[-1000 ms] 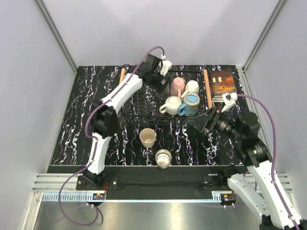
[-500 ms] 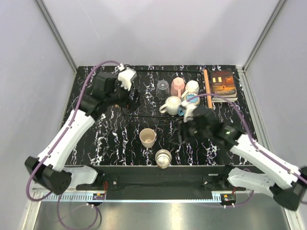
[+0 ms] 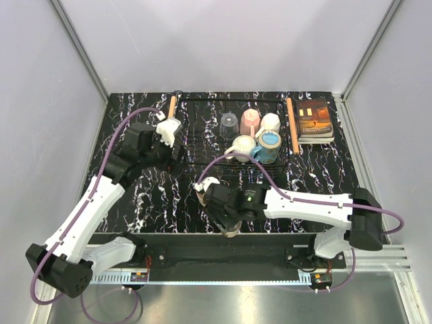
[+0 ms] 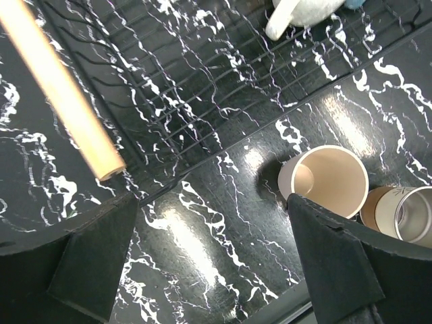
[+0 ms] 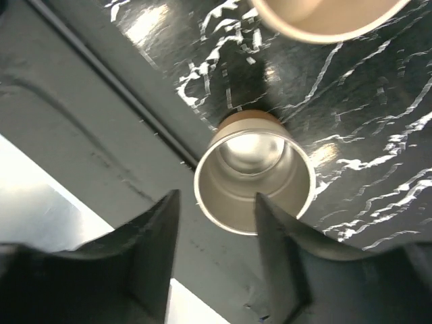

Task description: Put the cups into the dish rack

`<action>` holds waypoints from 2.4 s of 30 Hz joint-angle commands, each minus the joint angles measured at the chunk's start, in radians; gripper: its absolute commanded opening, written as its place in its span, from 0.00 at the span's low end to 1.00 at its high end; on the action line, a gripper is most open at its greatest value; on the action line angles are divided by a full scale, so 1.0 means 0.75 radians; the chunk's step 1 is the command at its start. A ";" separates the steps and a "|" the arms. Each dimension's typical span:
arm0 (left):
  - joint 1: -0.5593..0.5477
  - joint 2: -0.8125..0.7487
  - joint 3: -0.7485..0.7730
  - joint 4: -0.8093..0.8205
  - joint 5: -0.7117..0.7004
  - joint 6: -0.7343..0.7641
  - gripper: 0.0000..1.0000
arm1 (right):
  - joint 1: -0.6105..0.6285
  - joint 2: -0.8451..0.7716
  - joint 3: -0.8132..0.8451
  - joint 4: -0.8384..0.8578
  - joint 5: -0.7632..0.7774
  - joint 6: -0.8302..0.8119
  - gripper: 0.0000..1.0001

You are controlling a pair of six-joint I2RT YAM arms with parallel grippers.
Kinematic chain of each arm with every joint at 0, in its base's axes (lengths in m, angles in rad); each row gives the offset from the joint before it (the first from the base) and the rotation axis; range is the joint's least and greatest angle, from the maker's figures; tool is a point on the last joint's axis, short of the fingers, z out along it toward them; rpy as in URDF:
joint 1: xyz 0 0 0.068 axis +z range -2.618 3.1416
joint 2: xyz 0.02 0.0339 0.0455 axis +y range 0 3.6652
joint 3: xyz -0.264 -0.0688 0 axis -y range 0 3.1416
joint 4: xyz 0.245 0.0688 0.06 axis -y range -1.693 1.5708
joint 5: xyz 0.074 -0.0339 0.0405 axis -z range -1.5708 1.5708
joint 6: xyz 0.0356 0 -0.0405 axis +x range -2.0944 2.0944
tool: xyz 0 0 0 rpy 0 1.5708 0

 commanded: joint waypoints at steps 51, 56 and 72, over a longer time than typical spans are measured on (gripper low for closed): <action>0.123 0.118 0.674 -0.136 0.300 -0.206 0.99 | -0.016 -0.355 0.453 0.144 0.111 -0.110 0.00; 0.171 0.165 0.690 -0.085 0.743 -0.394 0.99 | -0.186 -0.639 0.300 0.447 -0.087 -0.032 0.00; 0.217 0.216 0.486 0.359 1.472 -0.863 0.99 | -0.528 -0.742 -0.087 1.100 -0.525 0.389 0.00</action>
